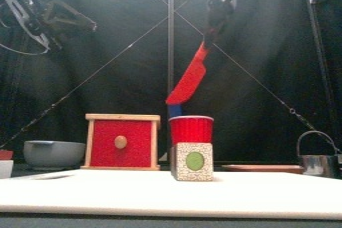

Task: Cut the sushi into 4 pieces with the knife
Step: Grasp knife edge with left hand

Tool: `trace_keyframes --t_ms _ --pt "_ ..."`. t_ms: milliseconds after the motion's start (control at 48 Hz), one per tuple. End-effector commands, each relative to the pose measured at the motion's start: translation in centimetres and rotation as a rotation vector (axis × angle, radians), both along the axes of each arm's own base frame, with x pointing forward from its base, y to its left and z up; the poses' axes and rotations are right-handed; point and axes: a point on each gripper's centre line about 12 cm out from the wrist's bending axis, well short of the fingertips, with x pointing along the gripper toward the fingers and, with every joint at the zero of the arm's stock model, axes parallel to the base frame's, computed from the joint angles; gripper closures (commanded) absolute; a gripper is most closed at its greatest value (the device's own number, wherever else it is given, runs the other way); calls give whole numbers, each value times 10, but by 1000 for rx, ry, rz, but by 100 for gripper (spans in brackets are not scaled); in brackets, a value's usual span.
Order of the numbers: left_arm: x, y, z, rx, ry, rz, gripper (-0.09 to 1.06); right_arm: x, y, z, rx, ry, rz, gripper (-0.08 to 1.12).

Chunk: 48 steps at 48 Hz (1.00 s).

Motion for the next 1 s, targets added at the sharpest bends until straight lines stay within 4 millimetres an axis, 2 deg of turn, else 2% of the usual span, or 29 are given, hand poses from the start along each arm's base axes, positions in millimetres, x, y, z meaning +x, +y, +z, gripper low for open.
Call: trace_keyframes --t_ms 21,83,167,292,458,688,1000 --pt "1 3 10 -25 -57 20 23 -20 16 15 -5 -165 22 89" --pt "1 4 14 -33 -91 29 14 -26 25 6 4 -233 36 89" --pt "2 4 17 -31 -117 32 8 -31 38 -11 18 -336 70 89" --pt "7 3 19 -27 -127 28 7 -38 53 -42 41 -505 124 89" --pt "22 2 22 -16 -114 20 7 -50 70 -68 56 -679 203 89" --pt "48 -2 14 -14 -53 5 7 -50 73 -83 53 -696 221 89" --pt "80 -2 -4 16 -5 -3 7 -46 72 -85 41 -689 227 89"
